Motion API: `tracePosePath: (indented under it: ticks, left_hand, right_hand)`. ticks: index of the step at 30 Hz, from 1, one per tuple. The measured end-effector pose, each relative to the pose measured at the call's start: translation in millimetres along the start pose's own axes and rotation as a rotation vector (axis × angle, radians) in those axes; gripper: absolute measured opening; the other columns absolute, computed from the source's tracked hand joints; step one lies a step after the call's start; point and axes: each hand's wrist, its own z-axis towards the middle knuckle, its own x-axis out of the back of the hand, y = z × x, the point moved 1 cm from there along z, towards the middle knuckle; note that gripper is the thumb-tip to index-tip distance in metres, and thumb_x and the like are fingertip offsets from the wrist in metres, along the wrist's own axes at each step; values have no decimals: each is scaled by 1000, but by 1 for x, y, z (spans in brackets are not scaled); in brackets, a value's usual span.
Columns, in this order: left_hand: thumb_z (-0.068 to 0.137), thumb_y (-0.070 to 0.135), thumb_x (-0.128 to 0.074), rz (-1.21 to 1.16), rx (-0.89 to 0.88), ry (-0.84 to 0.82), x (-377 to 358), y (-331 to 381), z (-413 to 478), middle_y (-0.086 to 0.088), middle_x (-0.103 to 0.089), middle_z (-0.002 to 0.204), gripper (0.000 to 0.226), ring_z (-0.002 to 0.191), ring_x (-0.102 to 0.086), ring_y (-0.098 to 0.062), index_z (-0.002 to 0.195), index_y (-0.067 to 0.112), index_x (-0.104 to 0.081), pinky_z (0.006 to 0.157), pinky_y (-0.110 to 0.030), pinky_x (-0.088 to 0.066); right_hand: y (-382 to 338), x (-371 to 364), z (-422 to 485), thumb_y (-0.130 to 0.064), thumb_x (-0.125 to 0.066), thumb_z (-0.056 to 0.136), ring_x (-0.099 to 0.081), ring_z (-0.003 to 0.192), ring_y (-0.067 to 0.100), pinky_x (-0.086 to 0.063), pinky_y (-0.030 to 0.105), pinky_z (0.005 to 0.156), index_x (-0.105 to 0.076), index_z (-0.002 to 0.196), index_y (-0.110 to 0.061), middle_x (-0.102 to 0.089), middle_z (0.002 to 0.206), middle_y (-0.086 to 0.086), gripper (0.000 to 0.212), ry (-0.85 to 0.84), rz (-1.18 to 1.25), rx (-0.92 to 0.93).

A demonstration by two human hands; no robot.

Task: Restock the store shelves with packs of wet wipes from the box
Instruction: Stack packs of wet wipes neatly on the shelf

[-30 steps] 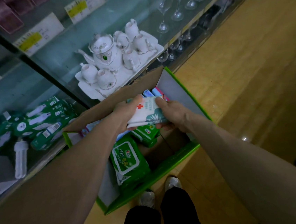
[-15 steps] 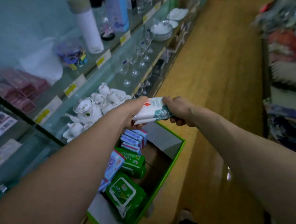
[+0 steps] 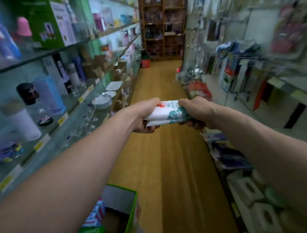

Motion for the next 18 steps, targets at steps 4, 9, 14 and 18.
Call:
tracePosePath:
  ticks: [4, 9, 14, 18]
  left_hand:
    - [93, 32, -47, 45, -89, -100, -74, 56, -25, -4, -58, 63, 20, 45, -50, -13, 88, 14, -56, 43, -16, -34]
    - [95, 33, -47, 74, -198, -265, -166, 116, -65, -3, -61, 56, 22, 38, -55, -12, 97, 13, -55, 38, -14, -34]
    - [94, 34, -50, 110, -293, -361, -239, 161, -109, -3, -58, 50, 22, 36, -52, -12, 92, 12, -55, 37, -16, -36]
    - [95, 35, -50, 142, -380, -422, -286, 192, -142, -2, -57, 52, 23, 39, -51, -12, 89, 13, -55, 41, -18, -36]
  right_hand:
    - [13, 88, -43, -34, -33, 101, -46, 46, 13, -32, 19, 37, -55, 118, -6, -60, 68, 8, 40, 166, 9, 18]
    - [38, 188, -106, -32, -33, 101, -45, 42, 12, -31, 16, 34, -50, 123, -6, -61, 72, 11, 38, 353, 3, 36]
    - [59, 265, -168, -32, -36, 100, -46, 46, 13, -33, 22, 38, -43, 127, -7, -63, 82, 14, 37, 524, -22, 36]
    - [67, 311, -214, -29, -33, 101, -44, 41, 12, -32, 18, 34, -34, 137, -16, -62, 80, 15, 39, 638, -48, 82]
